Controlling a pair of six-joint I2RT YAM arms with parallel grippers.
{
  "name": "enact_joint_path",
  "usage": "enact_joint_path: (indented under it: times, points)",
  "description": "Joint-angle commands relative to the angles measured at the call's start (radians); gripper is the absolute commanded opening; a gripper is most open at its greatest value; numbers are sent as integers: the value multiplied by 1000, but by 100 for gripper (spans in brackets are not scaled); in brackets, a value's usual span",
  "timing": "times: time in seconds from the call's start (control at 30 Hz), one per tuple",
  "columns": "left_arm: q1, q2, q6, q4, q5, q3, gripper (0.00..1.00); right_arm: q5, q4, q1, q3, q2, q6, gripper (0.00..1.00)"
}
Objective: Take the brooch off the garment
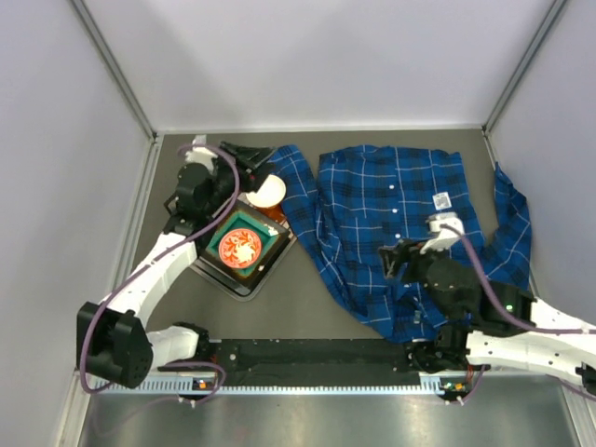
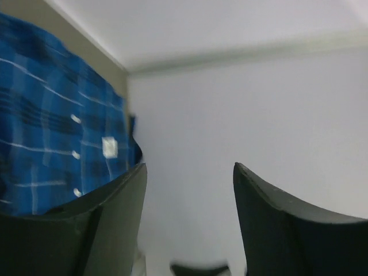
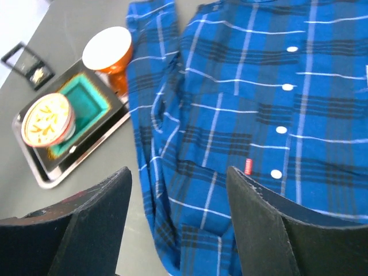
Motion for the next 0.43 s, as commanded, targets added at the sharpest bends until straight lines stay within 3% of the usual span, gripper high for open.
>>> enact_joint_path:
  times: [0.0, 0.03, 0.1, 0.13, 0.17, 0.23, 0.4]
  points:
    - [-13, -3, 195, 160, 603, 111, 74, 154, -505, 12, 196, -42, 377, 71]
    - [-13, -23, 236, 88, 645, 131, 78, 145, -557, 12, 232, -46, 390, 99]
    - [-13, -86, 461, -151, 625, 244, 87, 132, -651, 12, 334, -49, 398, 99]
    - [-13, -107, 544, -385, 561, 293, 89, 114, -664, 12, 364, -48, 387, 99]
    - [-13, -141, 665, -460, 524, 363, 89, 99, -671, 12, 396, -45, 369, 99]
    - [-13, -181, 765, -577, 461, 417, 94, 89, -702, 12, 483, -37, 335, 99]
    - [-13, -294, 804, -580, 413, 424, 98, 134, -710, 12, 577, -57, 300, 99]
